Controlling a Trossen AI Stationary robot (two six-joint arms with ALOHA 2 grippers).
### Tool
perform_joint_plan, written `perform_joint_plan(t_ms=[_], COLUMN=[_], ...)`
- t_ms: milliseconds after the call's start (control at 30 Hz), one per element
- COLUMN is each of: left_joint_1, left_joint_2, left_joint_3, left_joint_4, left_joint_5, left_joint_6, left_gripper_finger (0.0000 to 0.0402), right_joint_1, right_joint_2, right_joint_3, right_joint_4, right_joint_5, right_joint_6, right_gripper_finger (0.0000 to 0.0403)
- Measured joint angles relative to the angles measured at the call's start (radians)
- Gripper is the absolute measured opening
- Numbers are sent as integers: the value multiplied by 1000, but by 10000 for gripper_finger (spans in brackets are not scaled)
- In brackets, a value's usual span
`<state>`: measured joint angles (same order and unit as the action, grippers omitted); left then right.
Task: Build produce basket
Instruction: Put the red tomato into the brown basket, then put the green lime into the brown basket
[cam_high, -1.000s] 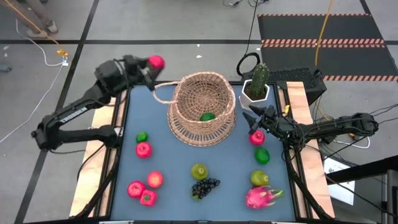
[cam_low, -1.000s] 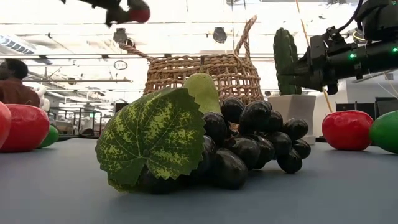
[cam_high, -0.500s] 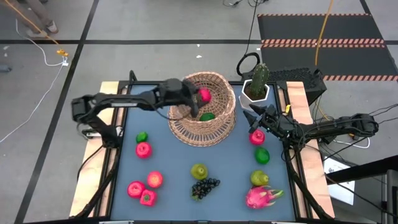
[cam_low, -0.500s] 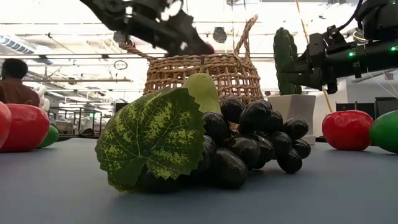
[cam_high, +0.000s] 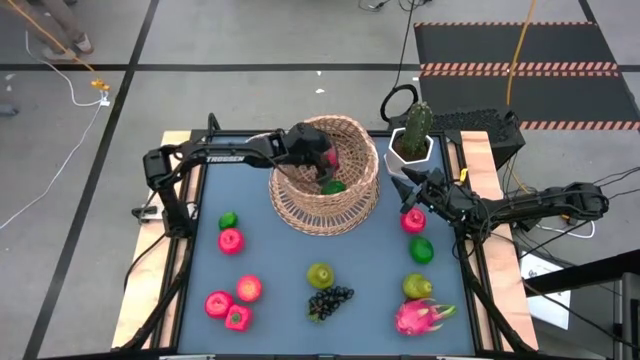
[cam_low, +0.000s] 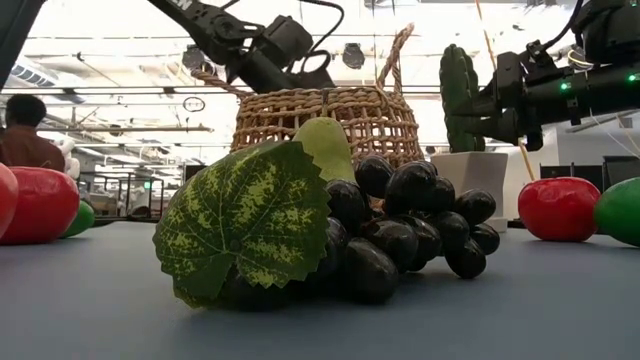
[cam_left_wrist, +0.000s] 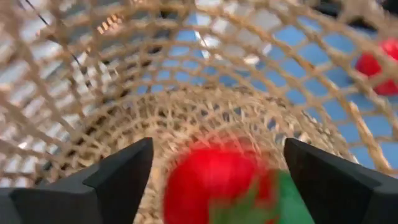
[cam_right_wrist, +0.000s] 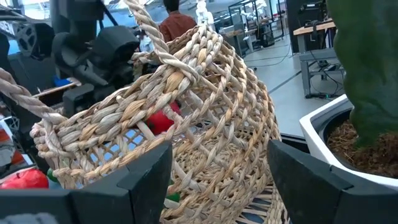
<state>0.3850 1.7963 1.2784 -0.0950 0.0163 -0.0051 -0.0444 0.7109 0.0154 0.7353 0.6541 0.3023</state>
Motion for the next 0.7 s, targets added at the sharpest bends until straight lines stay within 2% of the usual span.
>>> perform_joint_plan(t_ms=[133,267,533,700], left_joint_1=[7,-9,-133,-287], left_joint_2=[-33,-96,-331,-471], left_joint_3=[65,152,181,158], left_joint_4=[-128,-361,-648,-846], left_joint_5=[-13,-95,-337,-440], left_joint_6=[-1,-42,-140,-312], left_gripper_finger=[394,393,329,291], right_joint_1=[0,0,0,0], right_joint_2=[0,0,0,-2], right_joint_3=[0,0,0,0], right_joint_4=[2,2,17,17], right_joint_5=[0,-1,-30,-83], right_joint_6=[24,30,35,72], right_gripper_finger=[256,256,256,256])
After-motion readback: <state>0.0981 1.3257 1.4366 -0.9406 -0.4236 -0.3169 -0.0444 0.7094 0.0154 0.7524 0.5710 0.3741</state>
